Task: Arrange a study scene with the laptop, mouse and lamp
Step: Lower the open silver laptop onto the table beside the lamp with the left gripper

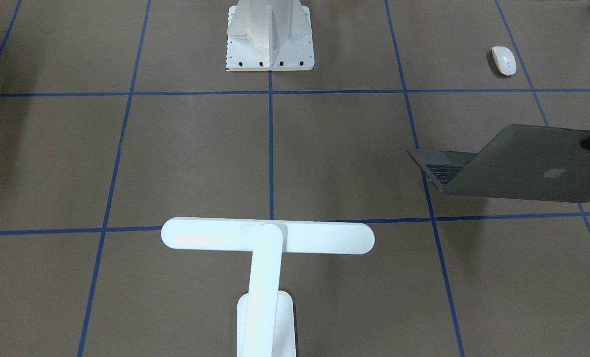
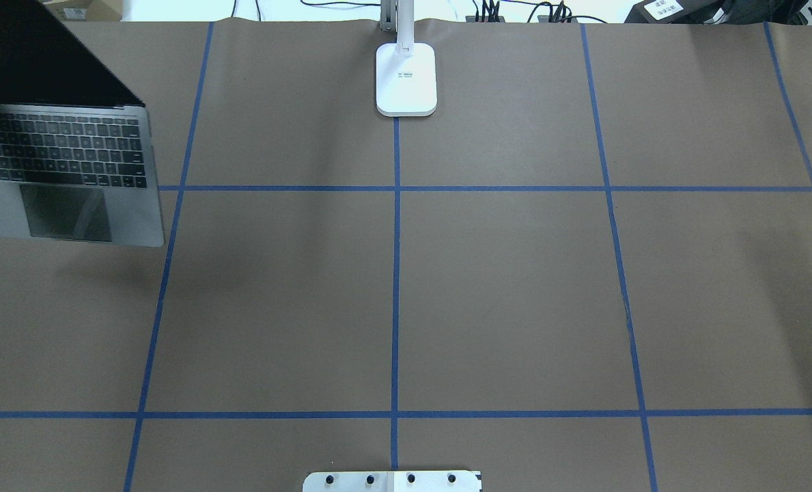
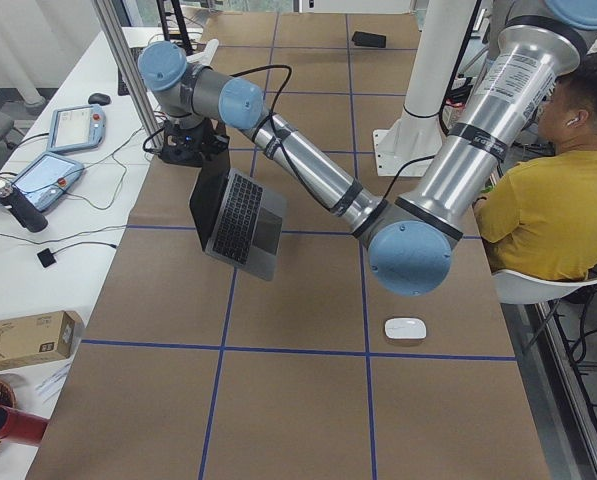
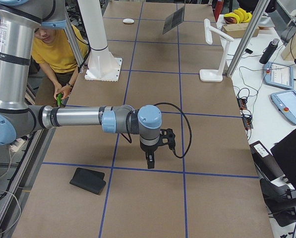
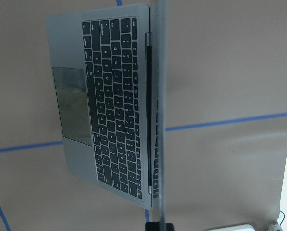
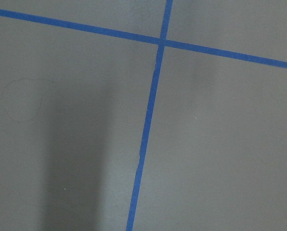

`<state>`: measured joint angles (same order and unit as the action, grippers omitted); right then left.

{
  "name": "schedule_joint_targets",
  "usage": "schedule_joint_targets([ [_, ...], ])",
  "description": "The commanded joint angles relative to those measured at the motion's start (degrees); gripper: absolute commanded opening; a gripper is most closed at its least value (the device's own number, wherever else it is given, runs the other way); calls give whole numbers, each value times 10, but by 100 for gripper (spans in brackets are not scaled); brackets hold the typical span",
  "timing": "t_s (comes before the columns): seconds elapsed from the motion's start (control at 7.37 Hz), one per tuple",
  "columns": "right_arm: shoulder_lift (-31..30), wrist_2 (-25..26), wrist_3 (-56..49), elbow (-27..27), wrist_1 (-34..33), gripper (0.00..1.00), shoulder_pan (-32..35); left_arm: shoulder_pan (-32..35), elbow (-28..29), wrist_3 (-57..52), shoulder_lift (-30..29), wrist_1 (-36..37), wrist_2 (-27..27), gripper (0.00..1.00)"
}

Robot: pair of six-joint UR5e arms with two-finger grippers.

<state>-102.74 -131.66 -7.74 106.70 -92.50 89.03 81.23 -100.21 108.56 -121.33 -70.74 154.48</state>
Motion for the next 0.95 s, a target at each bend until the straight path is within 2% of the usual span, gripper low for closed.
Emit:
schedule_joint_targets([
  [0.0,0,0,0,0,0,100,0,-82,0,121,-61,-14,-32,0],
  [0.27,0,-1,0,0,0,100,0,-166,5,254,-93,-76,-108,0],
  [0.41,-1,-1,0,-1,0,100,0,-194,14,303,-103,-106,-127,0],
  [0.68,-1,-1,0,-1,0,100,0,-231,77,356,-169,-112,-153,0],
  [0.81,-1,-1,0,-1,0,100,0,-241,103,365,-182,-130,-160,0],
])
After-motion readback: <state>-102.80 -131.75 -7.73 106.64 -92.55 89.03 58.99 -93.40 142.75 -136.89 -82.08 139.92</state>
